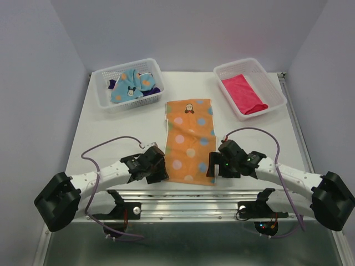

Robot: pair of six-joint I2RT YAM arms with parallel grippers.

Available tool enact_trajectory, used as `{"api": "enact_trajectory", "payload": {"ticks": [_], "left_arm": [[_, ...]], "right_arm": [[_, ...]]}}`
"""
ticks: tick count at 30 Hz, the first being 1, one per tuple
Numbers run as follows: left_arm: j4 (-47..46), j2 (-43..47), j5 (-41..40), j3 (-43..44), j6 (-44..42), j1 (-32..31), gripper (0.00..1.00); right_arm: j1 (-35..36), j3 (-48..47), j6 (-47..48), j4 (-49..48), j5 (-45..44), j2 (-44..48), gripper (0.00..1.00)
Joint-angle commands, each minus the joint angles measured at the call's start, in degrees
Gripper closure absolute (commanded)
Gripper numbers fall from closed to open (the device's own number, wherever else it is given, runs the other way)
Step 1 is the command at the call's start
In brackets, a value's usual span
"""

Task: Fold and stack the towels
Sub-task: Flatten out the crumpled towel

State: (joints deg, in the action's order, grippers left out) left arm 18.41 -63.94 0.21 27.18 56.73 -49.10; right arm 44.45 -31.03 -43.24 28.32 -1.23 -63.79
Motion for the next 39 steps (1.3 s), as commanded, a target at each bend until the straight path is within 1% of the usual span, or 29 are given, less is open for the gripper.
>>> {"api": "enact_trajectory", "payload": {"ticks": [1,3,4,6,9,10,11,12,13,17,20,22,25,26,28,30,31,36,37,39], "left_arm": [[5.1,-2.6,-0.6,1.0,-0.1,-0.7,0.49],[5.1,-4.1,-1.3,1.6,-0.1,-0.9,0.51],[5.4,-5.8,-1.9,2.2,-0.1,-1.1,0.55],[5.6,-7.2,-2.3,2.7,-0.3,-1.2,0.59],[5.7,-9.2,-2.8,3.4,-0.6,-1.3,0.69],[5.9,-9.4,-3.1,3.6,-0.7,-1.3,0.79],[6.0,-9.4,-3.2,3.8,-0.7,-1.3,0.83],[6.3,-9.4,-3.4,3.9,-0.8,-1.3,0.9],[6.4,-9.4,-3.5,4.1,-0.7,-1.4,1.0],[6.4,-7.9,-3.5,3.8,-0.6,-1.9,1.0],[6.5,-6.8,-3.0,3.5,-0.1,-2.2,1.0],[6.8,-6.3,-2.8,3.3,0.4,-2.4,1.0],[7.3,-4.9,-2.7,3.1,1.7,-2.6,1.0],[7.3,-4.0,-2.5,2.7,2.2,-2.8,1.0],[7.3,-2.9,-2.1,2.2,3.2,-3.1,1.0],[7.3,-1.4,-1.9,1.4,4.7,-3.5,1.0],[7.0,0.3,-2.0,0.5,6.4,-3.8,1.0],[5.1,1.1,-1.8,-0.7,7.8,-4.8,1.0],[4.8,0.9,-1.6,-0.7,8.0,-4.9,1.0],[4.0,0.6,-1.7,-0.7,8.1,-5.2,1.0]], "right_arm": [[0.2,-0.4,0.4,1.0,-1.8,0.5,0.0],[0.2,-0.3,0.4,1.0,-1.8,0.5,0.0],[0.2,-0.2,0.4,1.0,-1.3,0.5,0.0],[0.2,-0.1,0.4,1.0,-0.9,0.7,0.0],[0.2,0.4,0.4,1.0,-0.4,1.3,0.0],[0.2,0.4,0.6,1.2,0.3,1.3,0.0],[0.2,0.4,0.9,1.5,0.5,1.2,0.0],[0.2,0.3,1.0,1.8,0.9,1.0,0.0],[0.2,0.2,1.1,2.6,0.9,0.9,0.0],[0.4,-0.7,1.2,5.9,0.9,0.7,0.0],[1.3,-0.9,0.8,6.9,4.0,0.5,0.02],[2.5,-0.9,0.5,7.2,4.1,-0.5,0.06],[3.5,-0.7,-0.3,5.3,4.4,-1.6,0.12],[4.0,-0.3,-1.0,3.3,5.4,-2.2,0.17],[4.6,0.1,-1.8,1.5,6.4,-3.0,0.2],[5.4,0.3,-2.9,0.0,7.1,-4.3,0.28],[6.1,0.7,-4.0,-1.6,8.7,-5.2,0.4],[7.2,0.2,-4.7,-2.1,8.8,-6.5,0.41],[7.6,-0.2,-4.7,-2.0,8.5,-7.5,0.47],[7.8,-0.3,-4.8,-2.2,8.4,-8.4,0.52]]}}
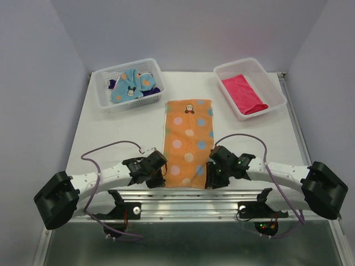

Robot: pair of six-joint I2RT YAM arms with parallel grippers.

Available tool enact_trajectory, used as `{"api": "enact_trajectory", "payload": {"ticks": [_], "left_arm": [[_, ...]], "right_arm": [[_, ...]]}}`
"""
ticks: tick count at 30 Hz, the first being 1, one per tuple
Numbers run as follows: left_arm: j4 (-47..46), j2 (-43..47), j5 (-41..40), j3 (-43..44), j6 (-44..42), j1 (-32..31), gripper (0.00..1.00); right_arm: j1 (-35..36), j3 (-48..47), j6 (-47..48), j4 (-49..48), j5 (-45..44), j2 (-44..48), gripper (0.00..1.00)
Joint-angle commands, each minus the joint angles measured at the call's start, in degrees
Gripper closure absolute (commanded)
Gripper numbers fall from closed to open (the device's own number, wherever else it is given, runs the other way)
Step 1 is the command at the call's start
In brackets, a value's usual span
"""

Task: Fold and stack the towels
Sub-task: Flatten out the crumpled towel

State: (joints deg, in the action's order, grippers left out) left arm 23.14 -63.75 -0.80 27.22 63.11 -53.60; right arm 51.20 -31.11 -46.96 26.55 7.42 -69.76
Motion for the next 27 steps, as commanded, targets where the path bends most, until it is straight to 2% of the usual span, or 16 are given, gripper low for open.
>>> {"api": "enact_trajectory", "payload": {"ticks": [1,6,7,10,13,17,21,25,27], "left_arm": [[-0.9,-0.1,-0.7,-0.8,1.8,-0.8,1.0],[-1.2,-0.2,-1.0,-0.7,2.0,-1.2,1.0],[-1.1,0.4,-1.1,-0.9,2.1,-1.2,1.0],[-1.1,1.6,-1.1,-1.3,2.2,-1.3,1.0],[-1.1,2.7,-1.1,-1.9,2.5,-1.3,1.0],[-1.2,4.0,-1.0,-2.3,2.4,-1.6,1.0],[-1.4,6.2,-0.1,-0.9,0.3,-3.0,1.0],[-0.8,10.0,0.5,-0.5,0.4,-4.3,1.0],[-1.0,12.5,3.7,-0.8,0.8,-4.4,1.0]], "right_arm": [[1.3,-0.3,-1.5,-0.4,-0.8,-2.9,0.59],[1.5,-1.2,-2.1,2.7,-5.6,-3.1,0.73],[1.4,-1.2,-2.2,2.9,-6.3,-2.8,0.8],[1.5,-0.5,-2.7,1.9,-7.1,-2.0,0.87],[1.5,-0.3,-2.8,0.7,-7.1,-1.9,0.99],[1.5,-0.3,-1.5,1.0,-7.1,-0.5,0.99],[1.5,-5.4,1.9,6.6,-9.4,4.0,0.99],[1.5,-7.2,4.2,10.7,-4.8,12.1,0.99],[1.4,-7.1,4.2,12.5,-0.6,15.2,0.99]]}}
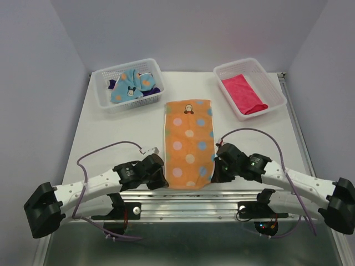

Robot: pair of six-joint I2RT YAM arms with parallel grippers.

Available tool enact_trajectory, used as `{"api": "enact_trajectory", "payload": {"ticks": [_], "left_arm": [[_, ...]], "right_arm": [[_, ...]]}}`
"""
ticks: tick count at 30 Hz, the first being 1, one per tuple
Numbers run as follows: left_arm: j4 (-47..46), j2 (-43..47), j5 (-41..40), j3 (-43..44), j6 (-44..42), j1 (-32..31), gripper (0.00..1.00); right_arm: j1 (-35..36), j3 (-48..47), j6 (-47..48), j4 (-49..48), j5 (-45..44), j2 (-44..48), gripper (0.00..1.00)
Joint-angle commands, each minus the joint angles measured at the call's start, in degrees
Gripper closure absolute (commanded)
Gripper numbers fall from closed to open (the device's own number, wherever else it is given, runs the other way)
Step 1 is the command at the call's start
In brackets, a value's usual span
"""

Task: Fold and stack the towels
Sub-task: Flatten out the crumpled towel, then fold the towel

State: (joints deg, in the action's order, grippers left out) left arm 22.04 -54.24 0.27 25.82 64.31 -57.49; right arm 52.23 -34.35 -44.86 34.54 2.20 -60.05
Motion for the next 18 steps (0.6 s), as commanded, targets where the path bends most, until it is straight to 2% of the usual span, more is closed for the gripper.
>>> {"api": "enact_trajectory", "payload": {"ticks": [1,10,13,18], "left_arm": [[0.1,4.8,3.2,0.4,-0.4,-0.8,1.0],[3.3,13.6,6.3,0.1,3.7,-2.4,1.0],[3.4,13.5,5.0,1.9,4.0,-4.4,1.0],[3.6,9.8,0.4,6.3,1.6,-4.7,1.0]], "right_arm": [[0.5,-3.0,2.1,5.1,7.2,6.3,0.99],[0.4,-2.5,-1.3,10.4,11.2,18.2,0.99],[0.5,-1.9,-1.1,9.9,10.6,20.2,0.99],[0.5,-4.3,-0.9,7.3,4.2,21.2,0.99]]}}
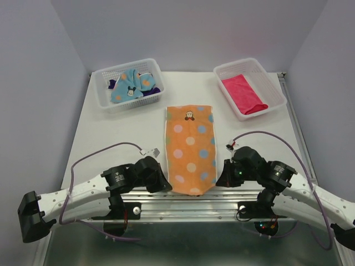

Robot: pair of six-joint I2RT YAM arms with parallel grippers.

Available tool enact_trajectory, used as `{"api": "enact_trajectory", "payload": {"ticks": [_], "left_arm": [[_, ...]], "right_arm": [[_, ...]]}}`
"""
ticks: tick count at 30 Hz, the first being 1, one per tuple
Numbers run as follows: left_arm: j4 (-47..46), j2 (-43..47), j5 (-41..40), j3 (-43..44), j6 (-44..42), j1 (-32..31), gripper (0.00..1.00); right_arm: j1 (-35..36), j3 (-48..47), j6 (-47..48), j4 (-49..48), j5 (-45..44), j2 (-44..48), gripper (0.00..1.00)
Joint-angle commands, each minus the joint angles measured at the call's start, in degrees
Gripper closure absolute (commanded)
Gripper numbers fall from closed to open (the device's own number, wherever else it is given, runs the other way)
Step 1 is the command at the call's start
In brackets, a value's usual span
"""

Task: Fold and stack the towels
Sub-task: Fold the towel

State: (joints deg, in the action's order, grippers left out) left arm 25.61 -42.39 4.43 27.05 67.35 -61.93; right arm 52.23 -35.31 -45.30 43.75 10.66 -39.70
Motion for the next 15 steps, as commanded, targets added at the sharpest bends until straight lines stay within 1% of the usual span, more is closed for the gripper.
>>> {"api": "enact_trajectory", "payload": {"ticks": [1,2,4,5,6,8,9,10,12,13,14,15], "left_arm": [[0.1,-3.6,-4.0,7.4,-2.1,-0.3,1.0],[0.8,-4.3,-8.3,8.5,-2.6,-0.3,1.0],[1.5,-5.7,-12.1,10.9,-2.7,-0.3,1.0],[1.8,-7.3,-14.0,13.1,-2.8,0.0,1.0],[2.9,-8.0,-17.9,14.2,-2.8,0.3,1.0],[4.4,-10.8,-20.8,17.6,-2.9,1.7,1.0],[4.9,-11.7,-23.8,18.7,-2.9,2.3,1.0],[4.8,-13.4,-25.4,20.5,-3.4,3.4,1.0],[2.9,-15.0,-28.4,21.5,-3.8,4.8,1.0],[1.5,-16.7,-28.2,22.2,-6.3,5.9,1.0],[0.0,-17.6,-27.7,22.3,-7.2,7.2,1.0],[-2.9,-18.6,-26.4,22.6,-8.6,9.9,1.0]], "right_arm": [[0.5,-4.4,-0.8,-3.2,-7.5,0.9,0.99],[0.5,-5.2,-1.0,-3.4,-9.7,0.9,0.99],[0.5,-6.7,-1.1,-4.0,-14.5,-0.3,0.99],[0.5,-7.2,-1.0,-4.5,-18.4,-1.0,0.99],[0.4,-7.7,-1.4,-5.0,-20.2,-1.8,0.99],[0.5,-8.8,-1.1,-6.9,-24.0,-4.1,0.99],[0.5,-9.2,-1.5,-8.1,-26.3,-4.6,0.99],[0.4,-8.5,-1.7,-9.7,-30.2,-4.9,0.99],[0.5,-7.6,-1.1,-14.2,-33.5,-5.1,0.99],[0.4,-7.6,0.1,-18.0,-34.9,-5.6,0.99],[0.5,-8.0,0.8,-19.4,-37.8,-7.3,0.99],[0.5,-9.3,1.7,-20.7,-39.1,-8.4,0.99]]}}
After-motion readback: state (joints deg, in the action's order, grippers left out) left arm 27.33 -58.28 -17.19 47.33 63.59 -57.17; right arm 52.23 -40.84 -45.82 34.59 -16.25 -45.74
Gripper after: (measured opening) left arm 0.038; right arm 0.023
